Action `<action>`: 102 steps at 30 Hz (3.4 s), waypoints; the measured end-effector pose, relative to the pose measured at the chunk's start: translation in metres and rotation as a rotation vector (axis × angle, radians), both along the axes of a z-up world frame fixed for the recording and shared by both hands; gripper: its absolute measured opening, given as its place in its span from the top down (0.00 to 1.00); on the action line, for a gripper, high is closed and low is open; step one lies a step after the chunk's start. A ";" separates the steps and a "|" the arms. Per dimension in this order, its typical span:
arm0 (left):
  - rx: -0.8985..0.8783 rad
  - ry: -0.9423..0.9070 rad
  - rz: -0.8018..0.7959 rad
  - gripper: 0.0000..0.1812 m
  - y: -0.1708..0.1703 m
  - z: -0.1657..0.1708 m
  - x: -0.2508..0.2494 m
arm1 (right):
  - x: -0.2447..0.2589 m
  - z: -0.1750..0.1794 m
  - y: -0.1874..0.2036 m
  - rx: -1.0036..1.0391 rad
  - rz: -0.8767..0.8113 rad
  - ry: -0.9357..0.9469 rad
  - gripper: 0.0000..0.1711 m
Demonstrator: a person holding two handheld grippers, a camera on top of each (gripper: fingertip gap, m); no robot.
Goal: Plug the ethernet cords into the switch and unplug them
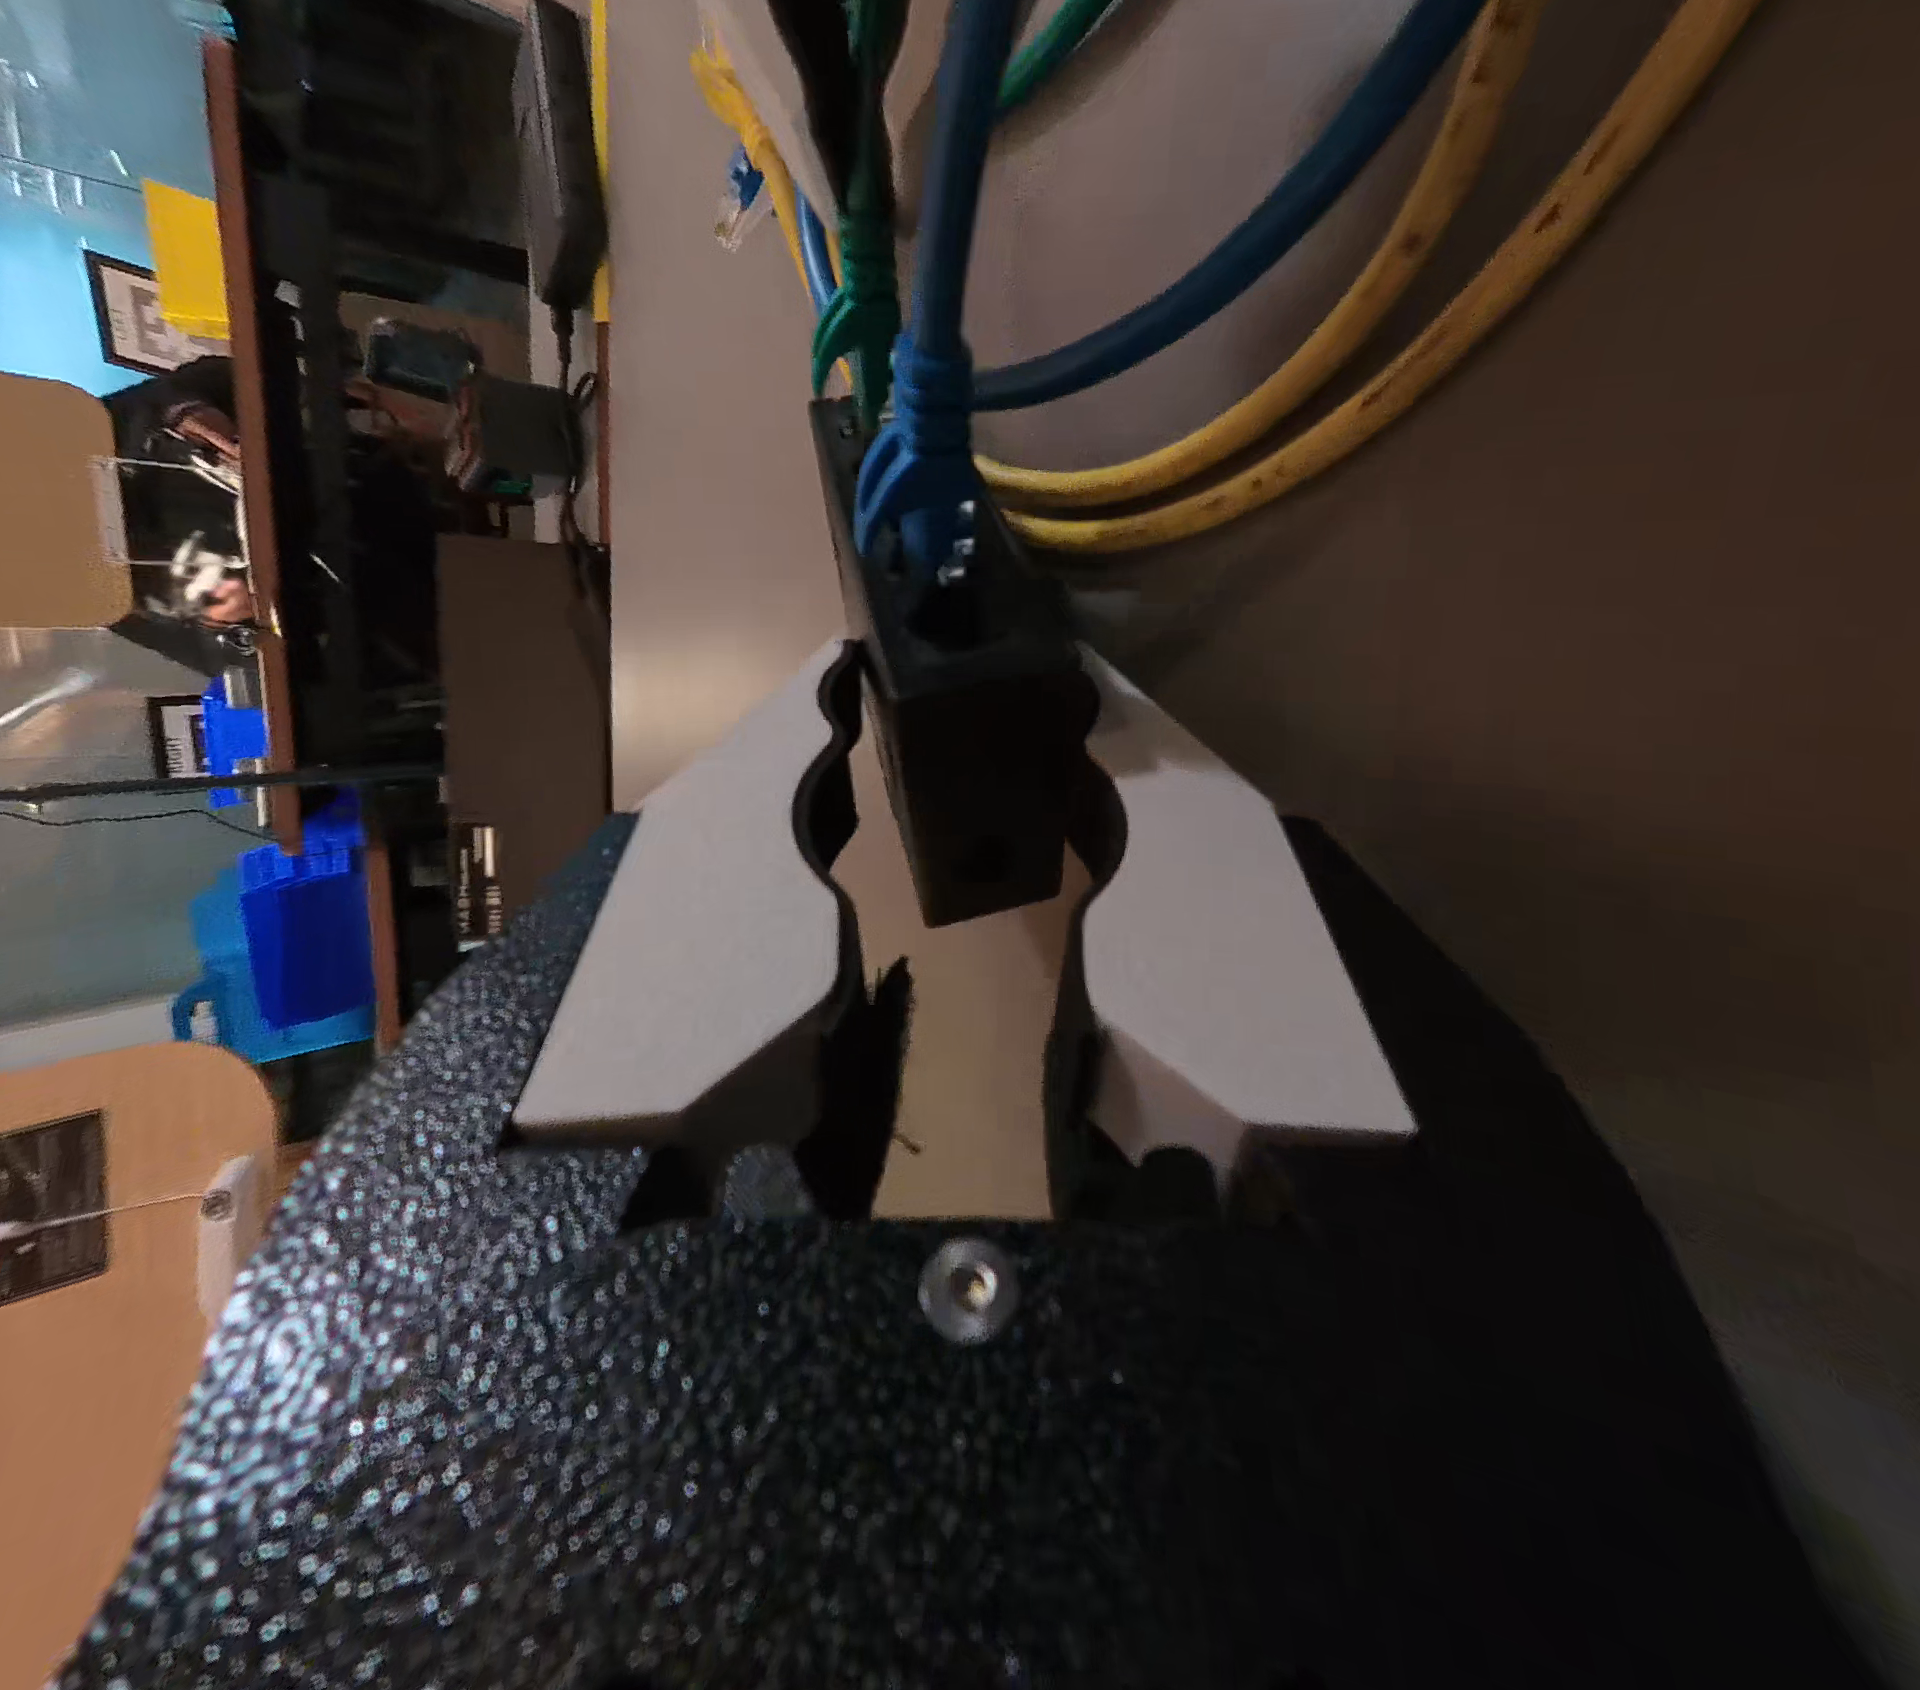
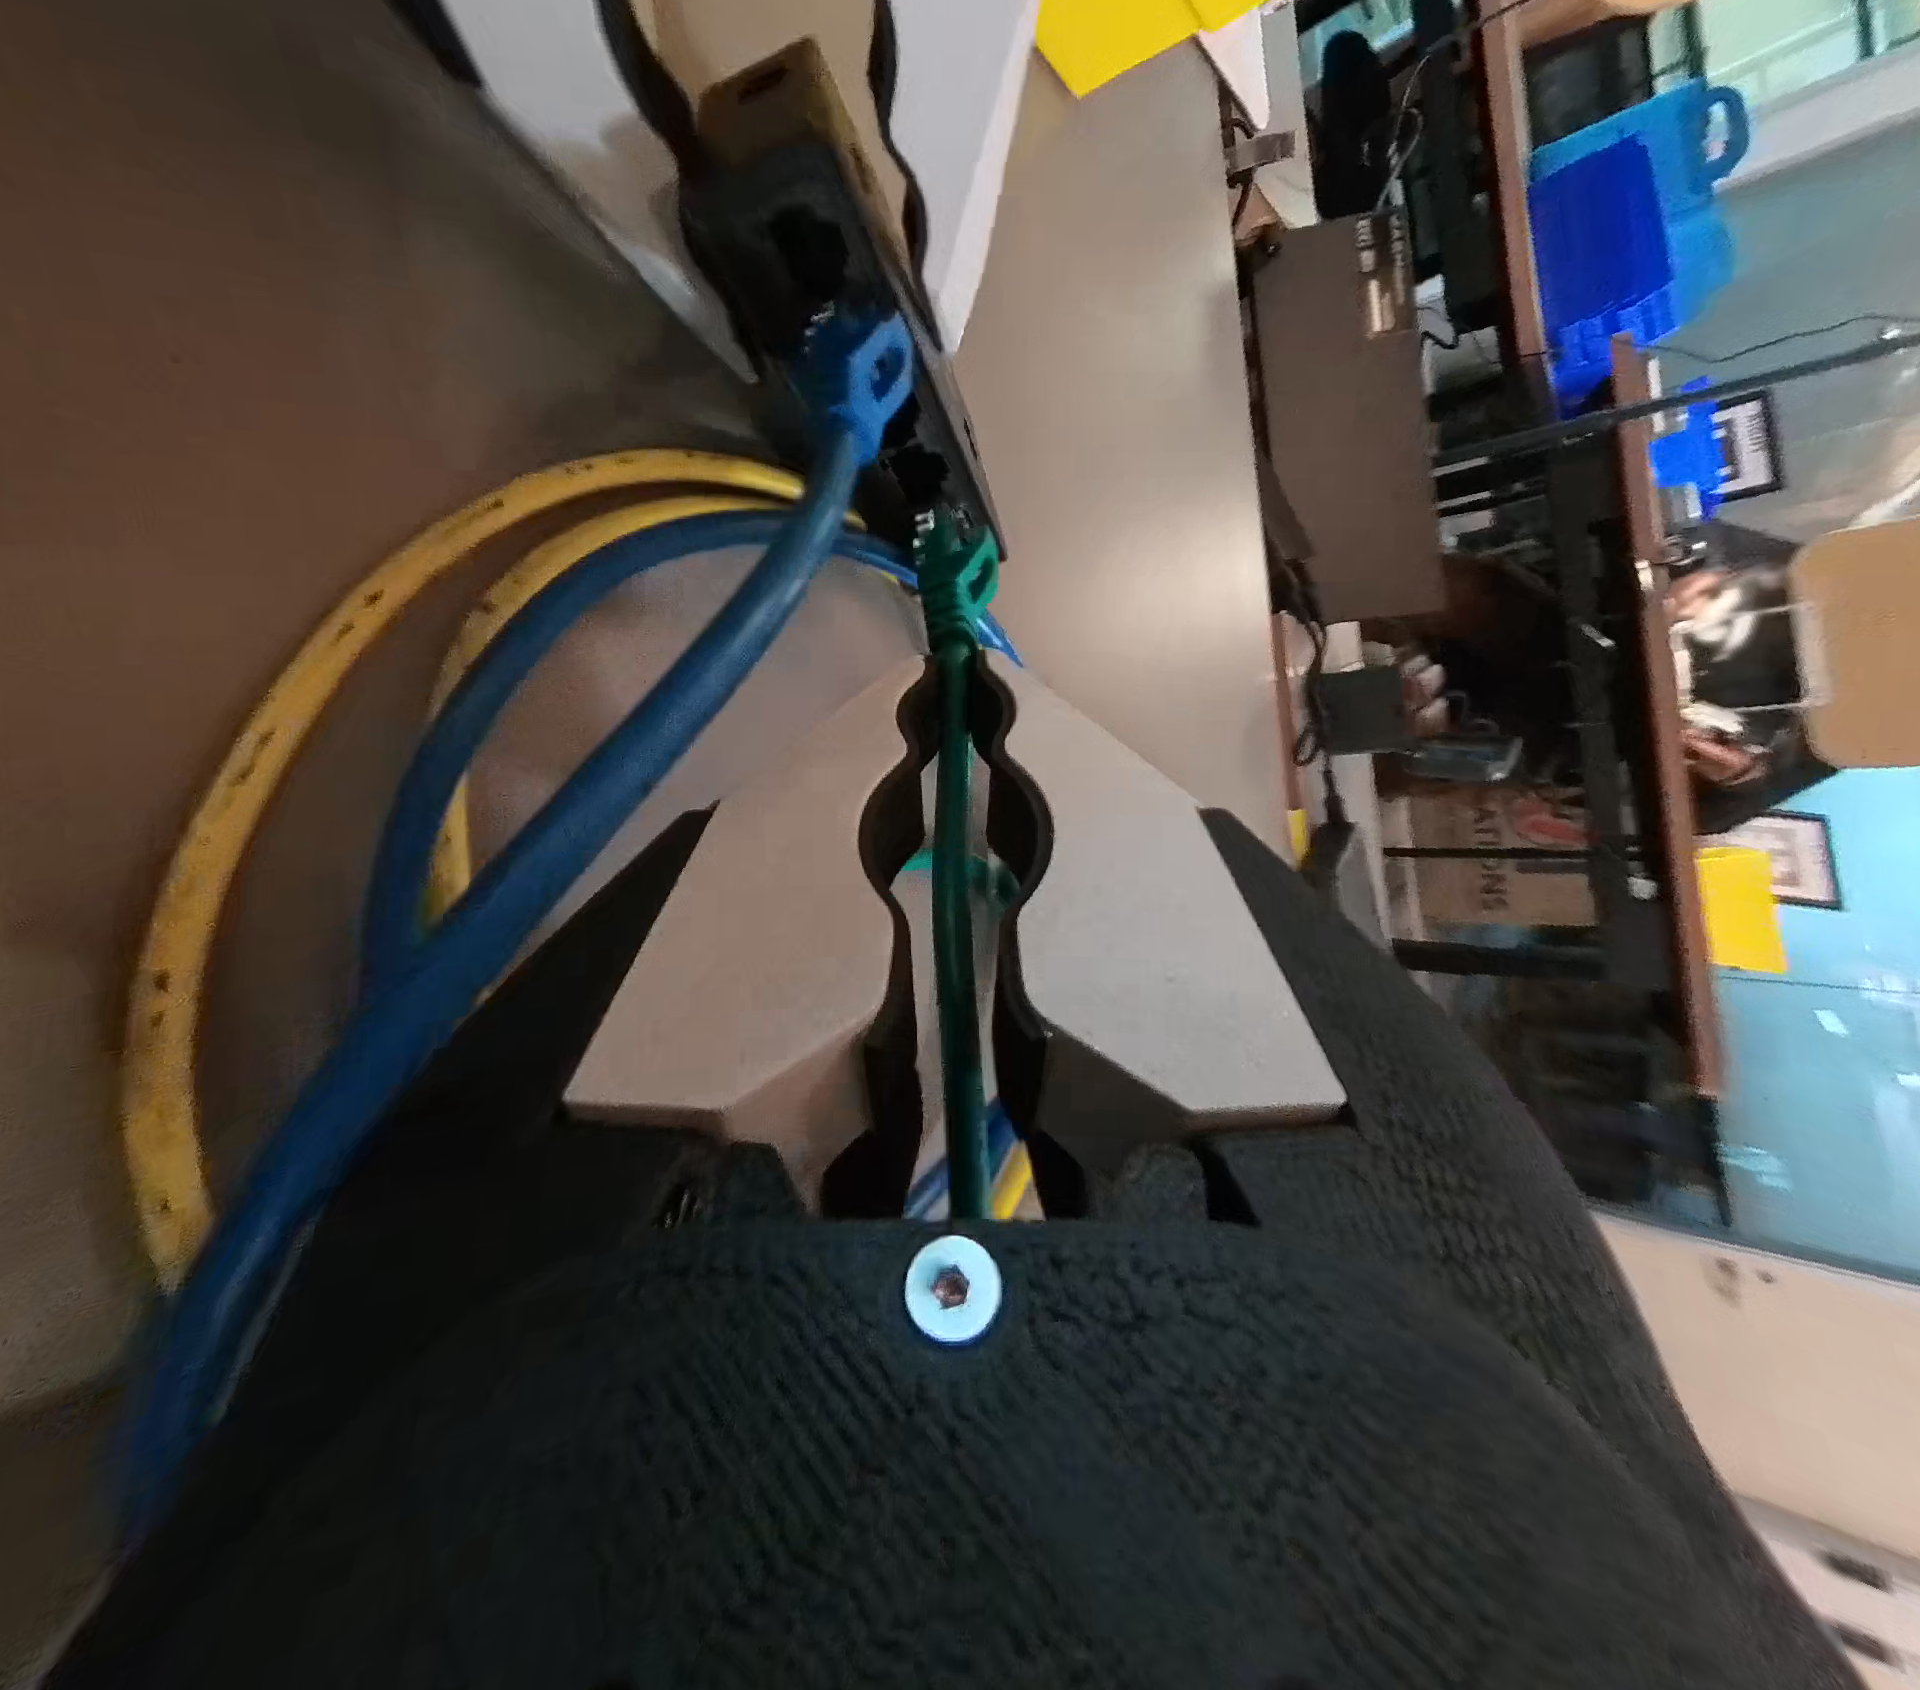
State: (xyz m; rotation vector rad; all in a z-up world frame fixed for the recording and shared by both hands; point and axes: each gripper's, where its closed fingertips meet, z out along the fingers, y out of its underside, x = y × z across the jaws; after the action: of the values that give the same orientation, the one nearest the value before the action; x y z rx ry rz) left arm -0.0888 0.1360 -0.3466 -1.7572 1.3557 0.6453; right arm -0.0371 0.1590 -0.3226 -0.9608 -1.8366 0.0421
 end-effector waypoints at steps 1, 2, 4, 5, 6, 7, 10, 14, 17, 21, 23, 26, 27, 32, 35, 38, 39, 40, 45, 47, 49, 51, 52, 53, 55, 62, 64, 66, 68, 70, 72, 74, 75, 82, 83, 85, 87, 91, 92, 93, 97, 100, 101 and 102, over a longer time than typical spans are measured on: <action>0.002 -0.001 0.002 0.83 0.001 0.002 0.001 | 0.000 0.000 0.001 0.043 0.007 -0.009 0.98; -0.001 -0.019 0.002 0.84 0.001 0.006 0.002 | 0.001 0.000 0.001 0.087 0.015 -0.022 0.98; -0.027 -0.043 0.001 0.86 0.000 0.010 0.003 | 0.000 -0.001 0.001 0.150 0.022 -0.052 0.98; -0.038 -0.033 0.001 0.87 0.000 0.010 0.003 | 0.000 -0.001 0.002 0.165 0.021 -0.063 0.98; -0.044 -0.019 -0.002 0.87 0.000 0.011 0.003 | -0.001 -0.001 0.002 0.168 0.022 -0.067 0.98; -0.052 -0.013 -0.006 0.87 0.000 0.011 0.002 | -0.002 -0.002 0.001 0.159 0.026 -0.063 0.99; -0.081 -0.025 -0.021 0.87 -0.002 0.011 0.002 | -0.003 -0.001 -0.001 0.073 0.045 -0.021 0.99; -0.110 -0.040 -0.041 0.87 -0.002 0.012 0.002 | -0.004 0.001 -0.001 0.038 0.057 0.002 0.99; -0.127 -0.072 -0.039 0.87 -0.002 0.013 0.002 | -0.007 0.004 0.001 0.022 0.048 0.015 0.99; -0.129 -0.121 -0.031 0.87 -0.001 0.014 0.002 | -0.010 0.007 0.003 0.041 0.041 0.016 0.99; -0.131 -0.144 -0.031 0.87 -0.001 0.014 0.002 | -0.010 0.008 0.003 0.063 0.040 0.005 0.99; -0.129 -0.168 -0.033 0.87 -0.001 0.015 0.001 | -0.011 0.007 0.002 0.068 0.052 -0.007 0.99; -0.127 -0.172 -0.035 0.87 -0.001 0.015 0.001 | -0.012 0.007 0.002 0.065 0.058 -0.006 0.99; -0.129 -0.189 -0.033 0.87 -0.001 0.015 0.001 | -0.015 0.010 0.002 0.070 0.057 -0.009 0.99; -0.123 -0.189 -0.026 0.87 -0.002 0.015 -0.001 | -0.017 0.012 0.002 0.073 0.054 -0.001 0.99; -0.124 -0.202 -0.024 0.87 -0.002 0.015 -0.002 | -0.020 0.014 0.003 0.103 0.058 -0.023 1.00; -0.124 -0.206 -0.024 0.87 -0.002 0.015 -0.002 | -0.020 0.014 0.003 0.124 0.063 -0.037 1.00; -0.123 -0.206 -0.025 0.87 -0.002 0.015 -0.002 | -0.020 0.014 0.003 0.143 0.069 -0.051 1.00; -0.122 -0.223 -0.018 0.87 -0.001 0.015 -0.001 | -0.022 0.014 0.005 0.154 0.078 -0.091 0.99; -0.112 -0.247 -0.011 0.87 -0.002 0.015 -0.003 | -0.023 0.015 0.004 0.144 0.088 -0.088 0.99; -0.090 -0.277 0.017 0.87 -0.001 0.013 -0.007 | -0.024 0.015 0.003 0.095 0.080 -0.075 0.99; -0.034 -0.262 0.049 0.86 0.000 0.011 -0.010 | -0.023 0.013 0.002 0.037 0.080 -0.073 0.98; -0.002 -0.236 0.048 0.86 -0.001 0.011 -0.010 | -0.020 0.013 0.002 -0.002 0.075 -0.067 0.93; 0.050 -0.213 0.051 0.87 -0.001 0.013 -0.011 | -0.015 0.015 0.000 -0.055 0.073 -0.060 0.88; 0.127 -0.176 0.050 0.87 -0.005 0.015 -0.012 | -0.002 0.027 -0.002 -0.177 0.086 -0.025 0.78; 0.409 -0.221 0.030 0.87 -0.010 0.046 -0.013 | 0.015 0.050 0.037 -0.664 -0.013 0.004 0.65; 0.404 -0.215 0.012 0.87 -0.010 0.043 -0.014 | 0.004 0.047 0.048 -0.740 -0.008 -0.028 0.63; 0.406 -0.243 -0.002 0.87 -0.012 0.045 -0.012 | -0.002 0.050 0.051 -0.848 0.033 -0.078 0.65; 0.391 -0.258 0.023 0.87 -0.012 0.043 -0.017 | -0.004 0.063 0.045 -1.002 0.124 -0.102 0.74; 0.374 -0.239 0.016 0.87 -0.013 0.039 -0.019 | -0.004 0.087 0.038 -1.149 0.242 -0.084 0.77; 0.379 -0.226 -0.019 0.87 -0.015 0.040 -0.014 | -0.014 0.096 0.057 -1.154 0.202 -0.046 0.78; 0.384 -0.213 -0.075 0.87 -0.019 0.040 -0.003 | -0.026 0.078 0.074 -0.978 0.135 -0.119 0.80; 0.383 -0.198 -0.090 0.87 -0.020 0.039 0.000 | -0.031 0.062 0.078 -0.873 0.113 -0.201 0.80; 0.396 -0.148 -0.167 0.87 -0.027 0.039 0.015 | -0.071 -0.006 0.086 -0.302 0.245 -0.615 0.80; 0.398 -0.149 -0.174 0.87 -0.028 0.040 0.016 | -0.074 -0.010 0.085 -0.287 0.262 -0.661 0.80; 0.400 -0.156 -0.185 0.87 -0.029 0.041 0.018 | -0.077 -0.019 0.084 -0.265 0.274 -0.744 0.84; 0.402 -0.168 -0.196 0.87 -0.030 0.043 0.019 | -0.076 -0.028 0.086 -0.244 0.266 -0.827 0.94; 0.403 -0.200 -0.212 0.87 -0.032 0.046 0.022 | -0.096 -0.019 0.095 -0.291 0.177 -0.747 0.95; 0.407 -0.205 -0.213 0.87 -0.033 0.047 0.022 | -0.105 -0.008 0.105 -0.292 0.129 -0.674 0.95; 0.412 -0.209 -0.214 0.87 -0.033 0.048 0.022 | -0.112 0.004 0.117 -0.295 0.076 -0.603 0.95; 0.429 -0.230 -0.214 0.87 -0.035 0.054 0.022 | -0.112 0.062 0.168 -0.250 -0.120 -0.375 0.94; 0.451 -0.236 -0.210 0.87 -0.036 0.058 0.021 | -0.093 0.120 0.203 -0.173 -0.254 -0.209 0.95; 0.451 -0.240 -0.212 0.87 -0.036 0.058 0.021 | -0.084 0.141 0.213 -0.150 -0.295 -0.156 0.95; 0.450 -0.240 -0.214 0.87 -0.036 0.058 0.021 | -0.074 0.163 0.222 -0.126 -0.333 -0.108 0.95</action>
State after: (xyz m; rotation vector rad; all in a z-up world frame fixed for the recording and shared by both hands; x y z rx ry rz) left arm -0.0674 0.1000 -0.2883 -1.2655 1.1097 0.5493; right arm -0.1109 0.3812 -0.1595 -1.3704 -1.7640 -0.1015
